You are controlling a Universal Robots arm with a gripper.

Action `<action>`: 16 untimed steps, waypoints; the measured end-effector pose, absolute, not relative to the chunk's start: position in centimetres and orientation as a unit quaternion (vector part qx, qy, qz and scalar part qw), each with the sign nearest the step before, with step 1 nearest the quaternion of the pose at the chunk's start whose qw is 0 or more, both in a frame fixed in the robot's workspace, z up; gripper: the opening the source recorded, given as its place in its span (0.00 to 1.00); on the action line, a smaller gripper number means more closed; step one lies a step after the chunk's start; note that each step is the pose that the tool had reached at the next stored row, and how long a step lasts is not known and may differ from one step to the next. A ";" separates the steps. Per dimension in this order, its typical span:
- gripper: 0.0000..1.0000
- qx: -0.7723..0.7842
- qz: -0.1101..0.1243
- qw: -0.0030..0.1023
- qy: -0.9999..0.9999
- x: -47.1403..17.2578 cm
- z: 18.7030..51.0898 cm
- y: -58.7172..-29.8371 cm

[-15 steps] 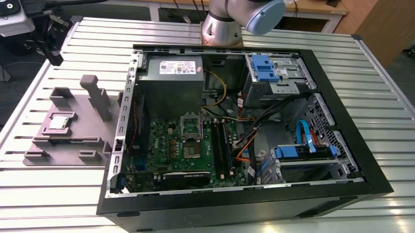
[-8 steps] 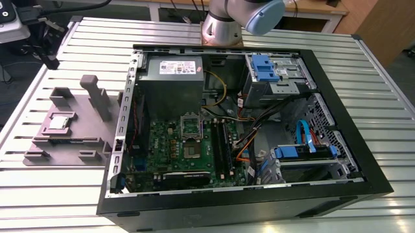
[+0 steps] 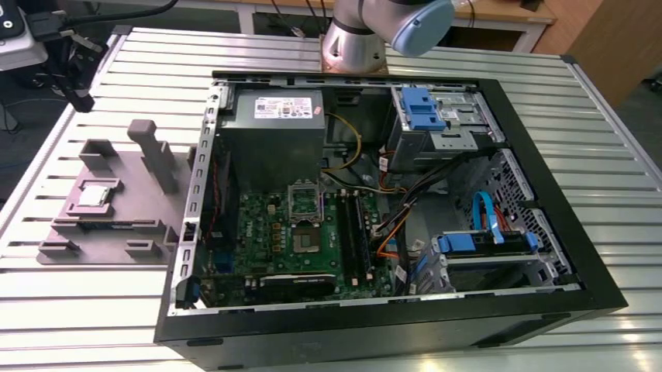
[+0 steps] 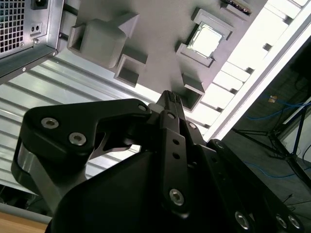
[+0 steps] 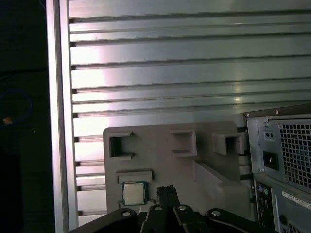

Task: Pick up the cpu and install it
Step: 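Reach for the cpu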

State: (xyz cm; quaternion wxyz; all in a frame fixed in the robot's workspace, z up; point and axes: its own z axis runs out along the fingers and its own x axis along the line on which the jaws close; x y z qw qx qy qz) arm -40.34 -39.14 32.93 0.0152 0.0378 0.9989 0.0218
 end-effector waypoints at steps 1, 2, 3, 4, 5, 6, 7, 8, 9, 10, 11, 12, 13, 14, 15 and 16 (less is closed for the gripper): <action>0.11 0.038 0.022 0.015 0.999 -40.3 32.9 -39.1; 0.11 0.038 0.022 0.015 0.999 -40.4 32.9 -39.2; 0.11 0.038 0.022 0.015 0.999 -40.4 32.8 -39.3; 0.11 0.038 0.022 0.015 0.999 -40.3 32.8 -39.5; 0.11 0.038 0.022 0.015 0.999 -40.3 32.7 -39.7; 0.11 0.038 0.022 0.015 0.999 -40.3 32.6 -40.0; 0.11 0.038 0.022 0.015 0.999 -40.3 32.5 -40.2; 0.11 0.038 0.022 0.014 0.999 -40.3 32.4 -40.4; 0.11 0.038 0.022 0.014 0.999 -40.3 32.3 -40.7; 0.11 0.038 0.022 0.013 0.999 -40.3 32.1 -40.8; 0.11 0.038 0.022 0.012 0.999 -40.3 32.0 -41.0; 0.11 0.038 0.022 0.012 0.999 -40.3 31.9 -41.2; 0.11 0.038 0.022 0.011 0.999 -40.3 31.7 -41.4; 0.11 0.038 0.022 0.011 0.999 -40.3 31.6 -41.5; 0.11 0.038 0.022 0.010 0.999 -40.3 31.4 -41.6; 0.11 0.038 0.022 0.010 0.999 -40.3 31.3 -41.7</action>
